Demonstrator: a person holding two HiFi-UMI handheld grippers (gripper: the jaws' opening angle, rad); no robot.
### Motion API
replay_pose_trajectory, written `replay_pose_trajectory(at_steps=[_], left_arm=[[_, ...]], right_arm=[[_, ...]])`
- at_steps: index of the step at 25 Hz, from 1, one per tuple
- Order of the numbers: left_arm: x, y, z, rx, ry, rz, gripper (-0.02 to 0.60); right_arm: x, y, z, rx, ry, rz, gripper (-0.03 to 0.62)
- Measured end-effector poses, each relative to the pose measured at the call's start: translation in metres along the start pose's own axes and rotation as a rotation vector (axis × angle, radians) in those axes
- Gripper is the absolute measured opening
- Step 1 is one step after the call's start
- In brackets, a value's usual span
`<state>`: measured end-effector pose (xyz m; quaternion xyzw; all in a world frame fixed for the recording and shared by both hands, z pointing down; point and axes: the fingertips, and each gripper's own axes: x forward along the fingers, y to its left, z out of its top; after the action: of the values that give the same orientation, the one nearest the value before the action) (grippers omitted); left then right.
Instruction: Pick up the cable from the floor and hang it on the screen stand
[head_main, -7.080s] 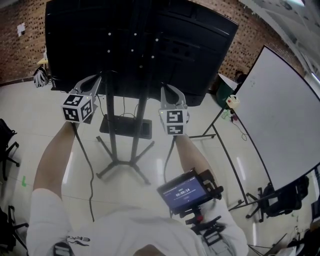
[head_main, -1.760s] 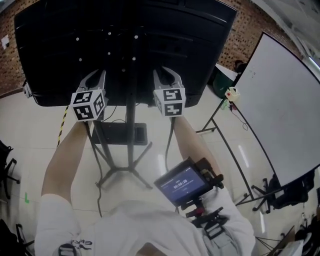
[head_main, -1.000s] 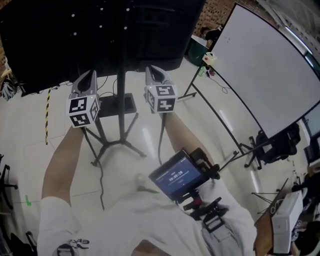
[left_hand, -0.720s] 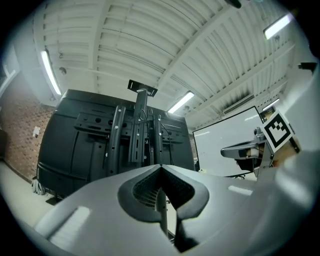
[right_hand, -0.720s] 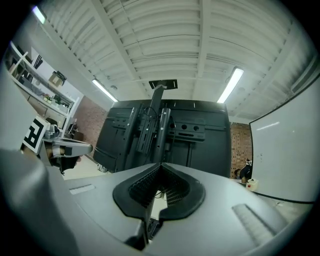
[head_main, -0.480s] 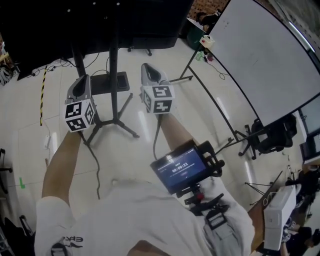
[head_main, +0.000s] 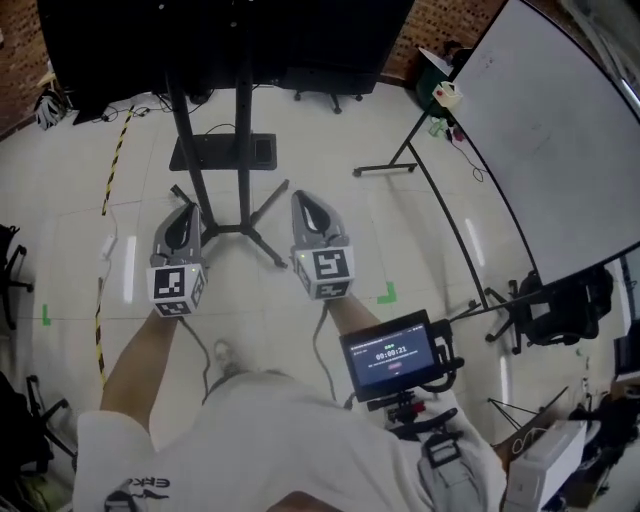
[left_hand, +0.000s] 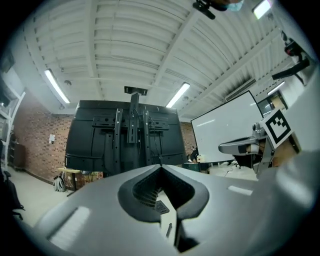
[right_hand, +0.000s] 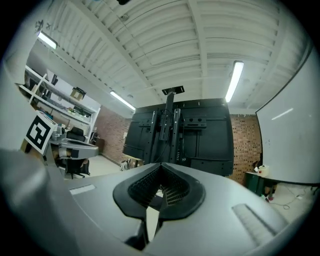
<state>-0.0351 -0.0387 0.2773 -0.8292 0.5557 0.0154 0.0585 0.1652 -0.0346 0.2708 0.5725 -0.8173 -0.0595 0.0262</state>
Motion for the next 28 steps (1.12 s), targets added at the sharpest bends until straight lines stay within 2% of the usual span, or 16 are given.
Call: replay_pose_trajectory(at_steps=[8,12,15,19,28], left_arm=[[-0.084,-0.032,-0.044,0.012,0.105,0.029,0.002],[-0.114,-0.036,-0.056,-0.019,0.122,0.028,0.002],[-0.137,-0.023,-0.067,-0.051,0.139,0.042,0.002],[-0.147,-0.013,-0.076,-0.072,0.139,0.068,0.002],[-0.161,-0.014,-0.087,-0.082,0.173,0.052,0.002]], right_arm=[[-0.073,0.025,-0.057,0.109,0.104,0.024,0.012],[-0.100,0.036,-0.071,0.110,0.131,0.006,0.012],[-0.115,0.056,-0.078,0.111,0.149,-0.004,0.012],[-0.125,0.065,-0.086,0.106,0.176,-0.012,0.012],[-0.139,0.073,-0.092,0.136,0.197,-0.042,0.012]])
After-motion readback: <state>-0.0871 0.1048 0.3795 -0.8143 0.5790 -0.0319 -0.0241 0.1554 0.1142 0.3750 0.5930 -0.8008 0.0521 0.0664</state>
